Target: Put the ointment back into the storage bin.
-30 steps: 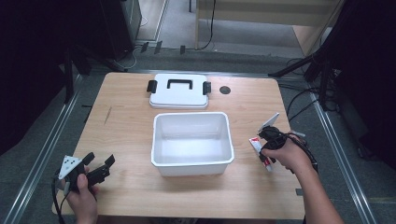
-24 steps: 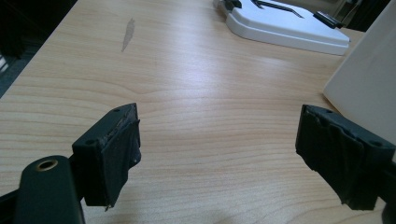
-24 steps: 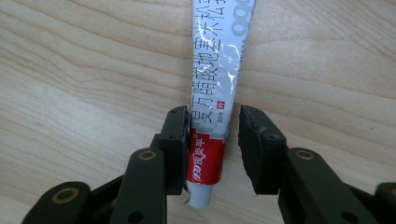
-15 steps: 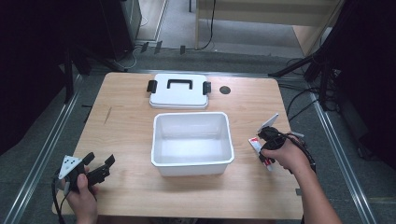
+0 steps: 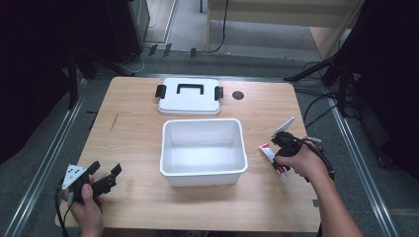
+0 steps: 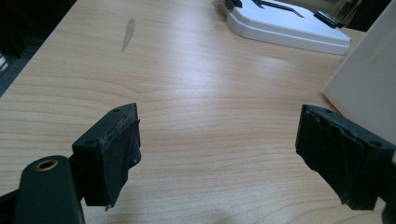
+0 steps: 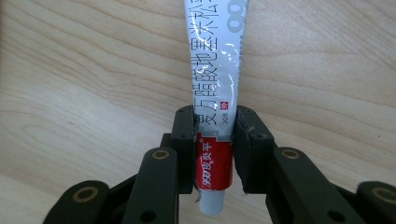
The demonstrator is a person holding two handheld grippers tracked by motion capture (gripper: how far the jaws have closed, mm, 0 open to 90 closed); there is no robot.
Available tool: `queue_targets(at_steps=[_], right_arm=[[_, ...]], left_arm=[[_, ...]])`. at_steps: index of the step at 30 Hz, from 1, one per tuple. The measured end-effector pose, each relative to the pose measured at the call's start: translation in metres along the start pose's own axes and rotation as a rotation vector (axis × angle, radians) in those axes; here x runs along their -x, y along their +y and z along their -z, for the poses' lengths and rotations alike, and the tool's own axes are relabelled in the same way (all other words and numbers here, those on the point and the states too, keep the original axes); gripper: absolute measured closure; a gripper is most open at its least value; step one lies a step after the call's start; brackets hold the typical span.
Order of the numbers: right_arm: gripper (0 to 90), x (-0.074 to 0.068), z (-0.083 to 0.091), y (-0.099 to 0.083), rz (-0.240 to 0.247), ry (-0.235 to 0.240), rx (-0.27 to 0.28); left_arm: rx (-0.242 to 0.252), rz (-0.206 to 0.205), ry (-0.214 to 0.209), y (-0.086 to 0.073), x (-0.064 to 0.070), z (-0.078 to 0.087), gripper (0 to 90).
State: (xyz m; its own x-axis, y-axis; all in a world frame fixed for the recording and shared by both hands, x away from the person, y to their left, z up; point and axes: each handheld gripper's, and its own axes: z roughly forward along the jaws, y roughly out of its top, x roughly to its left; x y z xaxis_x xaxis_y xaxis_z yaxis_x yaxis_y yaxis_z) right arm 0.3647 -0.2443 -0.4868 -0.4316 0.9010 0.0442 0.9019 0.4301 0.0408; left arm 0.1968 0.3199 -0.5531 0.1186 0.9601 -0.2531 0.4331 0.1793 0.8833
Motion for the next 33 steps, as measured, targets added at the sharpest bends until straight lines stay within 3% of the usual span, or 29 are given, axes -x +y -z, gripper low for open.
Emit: queue_targets(at_steps=[7, 12, 22, 33], right_arm=[[72.8, -0.003, 0.015, 0.002, 0.002, 0.021, 0.013], [72.8, -0.009, 0.023, 0.003, 0.029, 0.019, 0.008], [72.8, -0.019, 0.052, 0.011, 0.068, 0.069, 0.057], [72.8, -0.033, 0.079, 0.020, 0.099, 0.065, 0.069]], left_arm=[[-0.001, -0.004, 0.001, 0.000, 0.000, 0.000, 14.7], [0.001, 0.001, 0.001, 0.000, 0.000, 0.000, 14.7], [-0.001, 0.000, 0.000, 0.000, 0.000, 0.000, 14.7], [-0.004, 0.002, -0.004, 0.000, -0.001, -0.001, 14.7]])
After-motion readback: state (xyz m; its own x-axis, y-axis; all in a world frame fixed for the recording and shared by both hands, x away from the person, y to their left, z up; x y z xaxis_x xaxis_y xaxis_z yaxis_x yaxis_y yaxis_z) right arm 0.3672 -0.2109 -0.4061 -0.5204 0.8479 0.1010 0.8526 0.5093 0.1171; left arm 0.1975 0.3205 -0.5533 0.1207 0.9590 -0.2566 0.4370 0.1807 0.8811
